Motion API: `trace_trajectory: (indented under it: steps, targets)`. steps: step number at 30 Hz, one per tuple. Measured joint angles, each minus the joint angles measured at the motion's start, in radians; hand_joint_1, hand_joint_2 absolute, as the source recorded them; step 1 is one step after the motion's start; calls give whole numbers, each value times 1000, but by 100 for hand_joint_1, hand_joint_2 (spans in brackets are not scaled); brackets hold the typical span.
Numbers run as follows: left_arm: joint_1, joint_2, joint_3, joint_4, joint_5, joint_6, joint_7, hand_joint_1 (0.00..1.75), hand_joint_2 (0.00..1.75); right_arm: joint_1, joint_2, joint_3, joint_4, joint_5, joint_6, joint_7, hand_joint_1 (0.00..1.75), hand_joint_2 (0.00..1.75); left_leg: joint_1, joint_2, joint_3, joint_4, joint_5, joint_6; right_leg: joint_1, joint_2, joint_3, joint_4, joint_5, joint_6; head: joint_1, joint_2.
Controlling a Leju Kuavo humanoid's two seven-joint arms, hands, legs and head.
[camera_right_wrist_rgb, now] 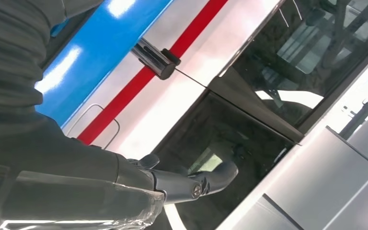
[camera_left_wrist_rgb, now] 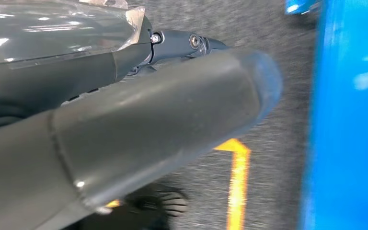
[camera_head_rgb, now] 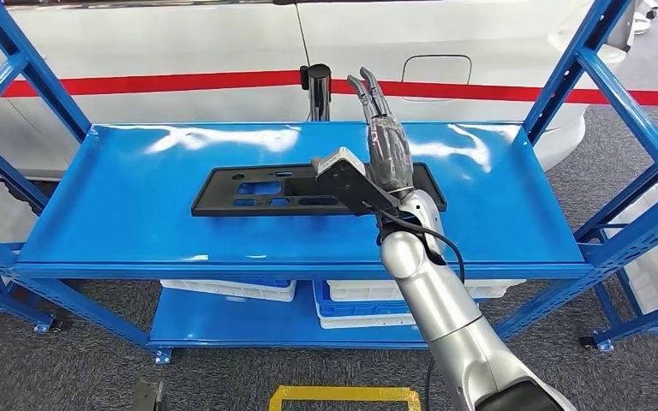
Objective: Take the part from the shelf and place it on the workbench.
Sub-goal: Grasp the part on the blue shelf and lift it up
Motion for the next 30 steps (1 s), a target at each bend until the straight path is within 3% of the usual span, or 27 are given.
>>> trace_trajectory:
  steps: [1, 2, 3, 5, 6, 8, 10, 12, 14, 20, 23, 27, 30]
  targets:
    - [2, 0, -5, 2, -11, 0, 28, 0, 0, 0, 0, 0, 5, -4, 0, -2, 0, 175, 4, 1, -28, 22, -21, -5, -1, 1, 1, 0, -4, -2, 0, 0]
    - [4, 1, -11, 3, -24, 1, 58, 0, 0, 0, 0, 0, 10, -8, 0, -4, 0, 175, 8, 1, -40, 16, -21, -9, -2, 2, 4, 0, -7, -2, 0, 0]
    - [7, 2, -18, 5, -40, 6, 94, 0, 0, 0, 0, 0, 15, -11, 0, -5, 0, 175, 12, 2, -34, -20, 4, -13, -3, 3, 7, 0, -10, 1, 0, 0]
    - [13, 2, -36, 11, -74, 24, 176, 0, 0, -4, 1, 0, 22, -18, 0, -7, 0, 175, 22, 3, 13, -149, 81, -22, -3, 5, 15, 3, -18, 11, -1, 0]
    - [17, 2, -43, 15, -86, 32, 217, 0, 0, -6, 2, 1, 25, -21, 0, -8, 0, 175, 27, 7, 35, -198, 96, -22, -1, 6, 17, 7, -23, 18, -1, 0]
    - [33, 2, -52, 21, -99, 40, 289, 0, 0, -13, 3, 2, 28, -26, 0, -10, 0, 175, 29, 13, 57, -237, 106, -12, 8, 7, 14, 14, -34, 32, 0, 0]
    - [57, 2, -60, 27, -123, 49, 356, 0, 0, -18, 2, 4, 31, -31, -1, -13, 0, 175, 28, 12, 64, -235, 126, -3, 16, 6, 12, 19, -48, 31, 6, 0]
    - [79, 3, -80, 34, -161, 63, 420, 0, 0, -21, -2, 6, 35, -39, -2, -15, 0, 175, 24, 8, 66, -236, 138, 0, 20, 5, 15, 19, -53, 16, 8, 0]
    - [95, 4, -101, 40, -187, 71, 486, 0, 0, -24, -6, 8, 40, -44, -2, -18, 0, 175, 17, 3, 66, -236, 138, 7, 19, 4, 17, 15, -50, 9, 9, 0]
    - [118, 6, -138, 49, -230, 64, 659, 0, 0, -11, -13, 46, 57, 4, -2, -10, 0, 175, 7, -4, 66, -235, 133, 22, 14, 0, 23, 7, -50, 10, 10, 0]
    - [124, 6, -152, 49, -249, 49, 687, 0, 0, 27, -14, 94, 66, 58, -4, 5, 0, 175, 5, -4, 66, -235, 131, 24, 14, 0, 26, 7, -50, 19, 9, 0]
    - [126, 5, -171, 49, -279, 36, 673, 0, 0, 81, -10, 173, 103, 145, -9, 38, 0, 175, 4, -4, 65, -234, 130, 24, 11, -1, 31, 6, -50, 50, 9, 0]
    - [125, 2, -186, 49, -295, 32, 650, 0, 0, 121, 5, 225, 152, 210, -18, 72, 0, 175, 6, -3, 65, -235, 130, 23, 12, -1, 30, 6, -51, 55, 9, 0]
